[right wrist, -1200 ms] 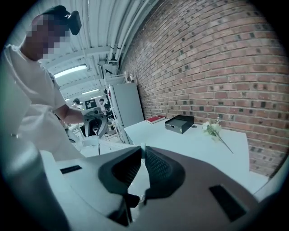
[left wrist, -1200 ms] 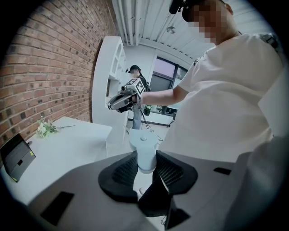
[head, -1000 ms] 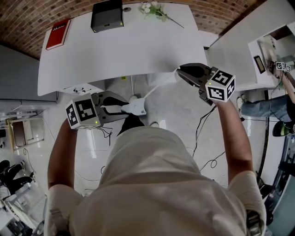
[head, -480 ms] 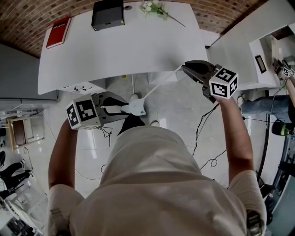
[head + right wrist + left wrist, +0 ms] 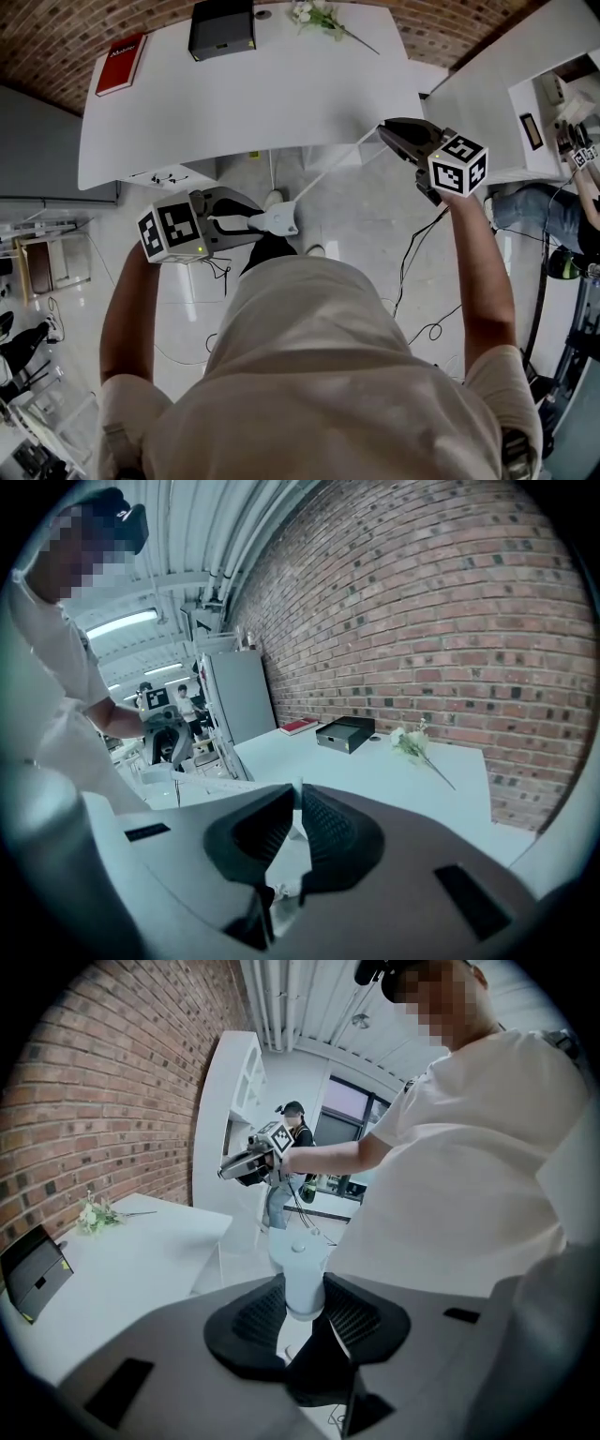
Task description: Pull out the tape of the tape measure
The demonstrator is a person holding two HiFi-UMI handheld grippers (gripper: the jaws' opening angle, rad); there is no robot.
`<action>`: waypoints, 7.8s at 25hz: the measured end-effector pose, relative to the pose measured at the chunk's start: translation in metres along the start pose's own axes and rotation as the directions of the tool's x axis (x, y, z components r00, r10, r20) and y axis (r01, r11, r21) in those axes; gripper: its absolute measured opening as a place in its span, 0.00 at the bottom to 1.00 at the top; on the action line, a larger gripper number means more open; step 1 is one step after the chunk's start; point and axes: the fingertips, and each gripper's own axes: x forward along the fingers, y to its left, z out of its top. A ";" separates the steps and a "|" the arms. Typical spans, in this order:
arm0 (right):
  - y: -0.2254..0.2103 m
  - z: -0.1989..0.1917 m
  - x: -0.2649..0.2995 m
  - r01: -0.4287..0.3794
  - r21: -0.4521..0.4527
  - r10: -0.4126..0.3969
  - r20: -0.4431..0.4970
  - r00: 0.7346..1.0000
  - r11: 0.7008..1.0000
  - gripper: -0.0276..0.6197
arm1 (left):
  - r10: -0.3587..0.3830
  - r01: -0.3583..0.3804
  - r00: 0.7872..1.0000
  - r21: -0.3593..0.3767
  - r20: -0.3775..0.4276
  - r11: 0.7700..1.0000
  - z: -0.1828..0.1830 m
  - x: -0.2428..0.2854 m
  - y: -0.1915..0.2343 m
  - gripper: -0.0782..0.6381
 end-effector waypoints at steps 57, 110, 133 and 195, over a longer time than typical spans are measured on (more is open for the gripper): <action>-0.076 -0.015 -0.030 0.205 0.060 -0.205 0.005 0.979 0.977 0.09 | 0.034 -0.034 0.999 -0.056 -0.001 0.998 -0.018 -0.016 0.004 0.28; -0.117 -0.025 0.007 0.237 0.082 -0.239 0.011 0.971 0.968 0.10 | 0.133 -0.146 0.982 -0.096 -0.132 0.985 -0.056 -0.028 0.124 0.28; -0.140 0.005 0.106 0.298 0.056 -0.297 -0.037 0.954 0.953 0.10 | 0.161 -0.182 0.964 -0.084 -0.212 0.980 -0.102 -0.083 0.249 0.28; -0.210 -0.088 0.274 0.402 0.027 -0.377 -0.299 0.877 0.915 0.10 | 0.224 -0.286 0.915 -0.149 -0.334 0.947 -0.222 -0.092 0.434 0.28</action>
